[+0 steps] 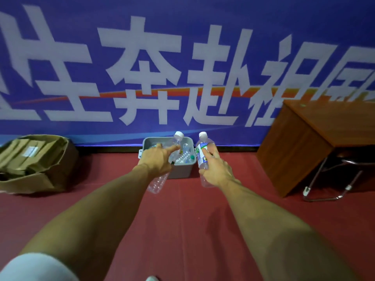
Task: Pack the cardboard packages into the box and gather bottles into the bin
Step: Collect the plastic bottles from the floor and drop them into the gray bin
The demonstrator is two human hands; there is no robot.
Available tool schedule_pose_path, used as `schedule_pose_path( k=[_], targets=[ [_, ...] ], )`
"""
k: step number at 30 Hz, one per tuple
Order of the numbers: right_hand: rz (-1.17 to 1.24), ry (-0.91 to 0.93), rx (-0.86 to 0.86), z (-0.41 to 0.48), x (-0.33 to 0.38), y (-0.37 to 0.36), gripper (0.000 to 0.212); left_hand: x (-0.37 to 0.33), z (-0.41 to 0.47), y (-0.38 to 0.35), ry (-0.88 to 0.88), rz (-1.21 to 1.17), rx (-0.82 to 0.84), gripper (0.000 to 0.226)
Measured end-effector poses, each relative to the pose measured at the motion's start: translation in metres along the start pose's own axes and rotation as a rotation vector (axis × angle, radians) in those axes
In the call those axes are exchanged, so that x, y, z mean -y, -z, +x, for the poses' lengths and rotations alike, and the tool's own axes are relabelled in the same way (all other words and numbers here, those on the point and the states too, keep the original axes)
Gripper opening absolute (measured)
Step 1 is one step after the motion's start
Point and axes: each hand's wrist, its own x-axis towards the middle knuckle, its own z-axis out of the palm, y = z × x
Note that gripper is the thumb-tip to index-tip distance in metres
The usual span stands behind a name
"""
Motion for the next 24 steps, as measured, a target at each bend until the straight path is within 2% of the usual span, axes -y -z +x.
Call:
schedule_pose_path(
  k=[10, 16, 24],
  targets=[
    [-0.007, 0.064, 0.031, 0.180, 0.045, -0.011, 0.066, 0.094, 0.153, 0.004, 0.029, 0.017, 0.073, 0.075],
    [0.003, 0.069, 0.085, 0.302, 0.056, 0.003, 0.075, 0.136, 0.252, -0.003, 0.034, -0.004, 0.094, 0.078],
    [-0.032, 0.088, 0.147, 0.442, 0.073, 0.004, 0.073, 0.183, 0.371, -0.014, 0.099, -0.076, 0.116, 0.083]
  ],
)
